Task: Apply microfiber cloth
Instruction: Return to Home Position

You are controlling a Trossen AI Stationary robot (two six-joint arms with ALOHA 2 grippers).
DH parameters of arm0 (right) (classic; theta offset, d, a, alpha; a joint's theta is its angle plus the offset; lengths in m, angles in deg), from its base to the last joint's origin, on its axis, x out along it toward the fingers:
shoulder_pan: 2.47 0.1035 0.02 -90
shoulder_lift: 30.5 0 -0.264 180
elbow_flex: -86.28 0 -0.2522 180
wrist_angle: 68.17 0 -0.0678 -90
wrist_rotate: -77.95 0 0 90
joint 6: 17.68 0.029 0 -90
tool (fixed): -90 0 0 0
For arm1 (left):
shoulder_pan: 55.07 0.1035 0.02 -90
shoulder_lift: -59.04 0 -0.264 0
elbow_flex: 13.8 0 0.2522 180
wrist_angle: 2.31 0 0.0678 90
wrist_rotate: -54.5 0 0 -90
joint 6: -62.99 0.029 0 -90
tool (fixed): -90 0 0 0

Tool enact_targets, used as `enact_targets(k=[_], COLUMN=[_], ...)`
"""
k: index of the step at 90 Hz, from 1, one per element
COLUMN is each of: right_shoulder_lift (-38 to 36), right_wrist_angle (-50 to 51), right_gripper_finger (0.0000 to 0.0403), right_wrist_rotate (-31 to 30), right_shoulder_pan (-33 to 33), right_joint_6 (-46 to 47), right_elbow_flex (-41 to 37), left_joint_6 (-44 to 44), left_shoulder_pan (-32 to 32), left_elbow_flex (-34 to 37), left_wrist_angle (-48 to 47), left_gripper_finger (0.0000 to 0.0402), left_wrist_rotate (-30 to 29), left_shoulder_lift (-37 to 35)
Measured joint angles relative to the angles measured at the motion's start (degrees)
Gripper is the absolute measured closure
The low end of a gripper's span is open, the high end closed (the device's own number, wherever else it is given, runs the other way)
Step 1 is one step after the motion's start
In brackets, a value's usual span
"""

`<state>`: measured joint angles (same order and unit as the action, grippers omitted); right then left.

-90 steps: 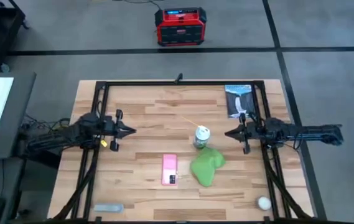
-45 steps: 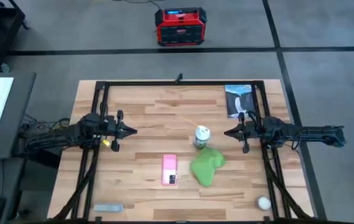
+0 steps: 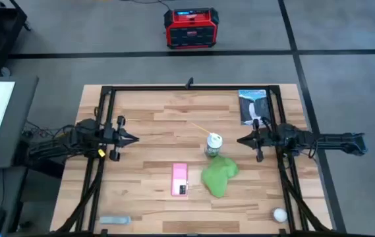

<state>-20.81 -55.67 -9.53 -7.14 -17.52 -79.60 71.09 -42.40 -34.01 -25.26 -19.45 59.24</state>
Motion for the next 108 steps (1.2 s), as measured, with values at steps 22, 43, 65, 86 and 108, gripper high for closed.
enact_targets(k=[22, 43, 65, 86, 108], right_shoulder_lift=[-0.35, -0.35, -0.33, -0.34, -0.33], right_wrist_angle=[0.47, 0.59, 0.64, 0.61, 0.52], right_gripper_finger=[0.0403, 0.0403, 0.0403, 0.0403, 0.0403], right_wrist_rotate=[-0.39, -0.37, -0.37, -0.33, -0.30], right_shoulder_pan=[0.00, 0.02, 0.04, 0.07, 0.07], right_joint_6=[-0.83, -1.72, -0.36, 1.81, 2.87], right_elbow_flex=[0.00, 0.00, 0.00, 0.00, 0.00], left_joint_6=[0.64, 1.68, -1.55, -7.31, -4.90], left_shoulder_pan=[-1.21, -1.20, -1.20, -1.78, -4.11], left_elbow_flex=[2.68, 3.61, 3.72, 3.83, 4.43], left_wrist_angle=[3.67, 6.27, 6.01, 7.47, 11.93], left_gripper_finger=[0.0402, 0.0402, 0.0402, 0.0402, 0.0402], left_wrist_rotate=[-0.55, -1.37, -1.43, -2.01, -7.24], left_shoulder_lift=[0.04, -0.01, 0.05, 0.05, 0.03])
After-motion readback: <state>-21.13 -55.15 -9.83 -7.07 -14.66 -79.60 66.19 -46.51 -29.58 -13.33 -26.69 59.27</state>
